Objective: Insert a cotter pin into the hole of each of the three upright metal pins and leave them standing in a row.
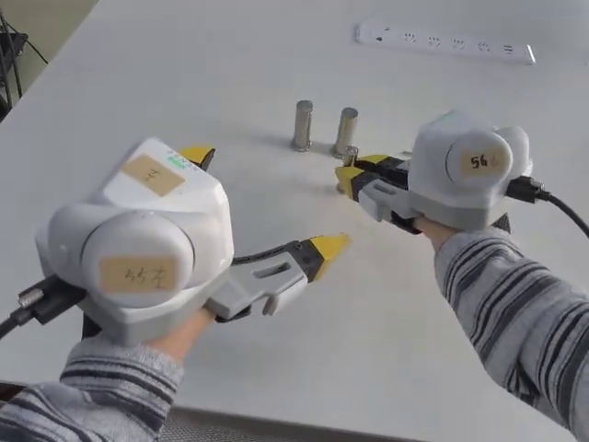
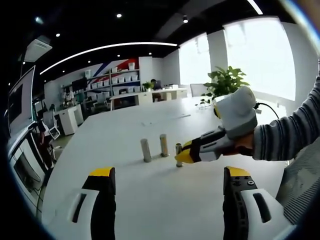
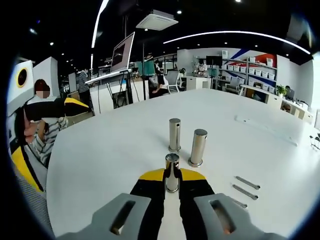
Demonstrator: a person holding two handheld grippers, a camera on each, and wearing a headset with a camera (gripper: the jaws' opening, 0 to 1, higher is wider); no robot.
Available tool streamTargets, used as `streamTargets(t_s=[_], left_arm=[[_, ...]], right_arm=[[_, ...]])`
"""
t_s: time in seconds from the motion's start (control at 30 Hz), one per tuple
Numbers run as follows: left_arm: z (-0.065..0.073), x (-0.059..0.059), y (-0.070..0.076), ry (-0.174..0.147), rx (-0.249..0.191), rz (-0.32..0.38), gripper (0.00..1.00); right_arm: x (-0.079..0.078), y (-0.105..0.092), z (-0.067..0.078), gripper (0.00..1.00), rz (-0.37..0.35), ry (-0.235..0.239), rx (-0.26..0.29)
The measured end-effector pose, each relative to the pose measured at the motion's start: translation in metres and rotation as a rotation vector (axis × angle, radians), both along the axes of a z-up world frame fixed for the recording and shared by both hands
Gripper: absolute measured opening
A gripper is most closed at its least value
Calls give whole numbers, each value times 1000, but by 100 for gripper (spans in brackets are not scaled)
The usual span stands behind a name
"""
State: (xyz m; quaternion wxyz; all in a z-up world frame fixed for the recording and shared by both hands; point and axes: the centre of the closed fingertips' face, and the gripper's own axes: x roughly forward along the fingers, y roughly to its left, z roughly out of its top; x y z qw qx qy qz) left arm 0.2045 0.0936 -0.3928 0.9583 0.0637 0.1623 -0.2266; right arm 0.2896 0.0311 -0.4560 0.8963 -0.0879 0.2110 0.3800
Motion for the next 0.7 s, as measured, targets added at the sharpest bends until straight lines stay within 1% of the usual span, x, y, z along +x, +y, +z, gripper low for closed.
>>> streamTargets(t_s=[0.23, 0.4, 0.5, 0.7], left_arm=[[0, 0, -1, 2, 1, -2, 87], [0, 0, -1, -2, 6, -4, 86], [1, 0, 0, -8, 10, -2, 86], [1, 0, 0, -5, 16, -2, 86]], right_arm=[[-10, -9, 0, 4, -9, -2, -16], [-13, -14, -2, 4, -8, -3, -28], [-15, -16, -4, 4, -9, 4, -30], [-16, -19, -6, 4, -4, 8, -24]])
